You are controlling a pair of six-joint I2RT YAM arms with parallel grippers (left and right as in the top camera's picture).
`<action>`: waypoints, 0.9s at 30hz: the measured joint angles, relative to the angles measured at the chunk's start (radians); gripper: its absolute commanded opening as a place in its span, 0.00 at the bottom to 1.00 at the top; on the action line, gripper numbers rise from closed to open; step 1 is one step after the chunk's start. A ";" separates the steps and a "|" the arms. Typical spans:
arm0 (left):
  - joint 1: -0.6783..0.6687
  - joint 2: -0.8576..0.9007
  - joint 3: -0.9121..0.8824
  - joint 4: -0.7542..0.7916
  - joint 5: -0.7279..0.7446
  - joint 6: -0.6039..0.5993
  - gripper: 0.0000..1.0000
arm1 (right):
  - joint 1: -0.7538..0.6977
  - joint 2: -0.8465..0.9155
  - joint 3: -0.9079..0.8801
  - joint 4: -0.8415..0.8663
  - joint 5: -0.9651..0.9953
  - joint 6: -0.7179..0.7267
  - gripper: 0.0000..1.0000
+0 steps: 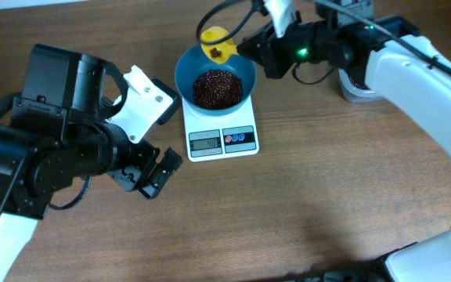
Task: Scoop item into bowl and weigh 50g on scale
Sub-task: 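Lift the filled scoop and carry it over the teal bowl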
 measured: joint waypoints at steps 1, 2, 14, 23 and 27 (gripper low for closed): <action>0.000 0.000 0.000 0.000 0.000 0.000 0.99 | 0.013 0.000 0.000 0.002 0.034 -0.017 0.04; 0.000 0.000 0.000 0.000 0.000 0.000 0.99 | 0.029 0.000 0.000 0.008 0.082 -0.040 0.04; 0.000 0.000 0.000 0.000 0.000 0.000 0.99 | 0.103 -0.053 0.005 -0.049 0.271 -0.098 0.04; 0.000 0.000 0.000 0.000 0.000 0.000 0.99 | 0.131 -0.061 0.006 -0.089 0.332 -0.105 0.04; 0.000 0.000 0.000 0.000 0.000 0.000 0.99 | 0.135 -0.062 0.006 -0.085 0.352 -0.113 0.04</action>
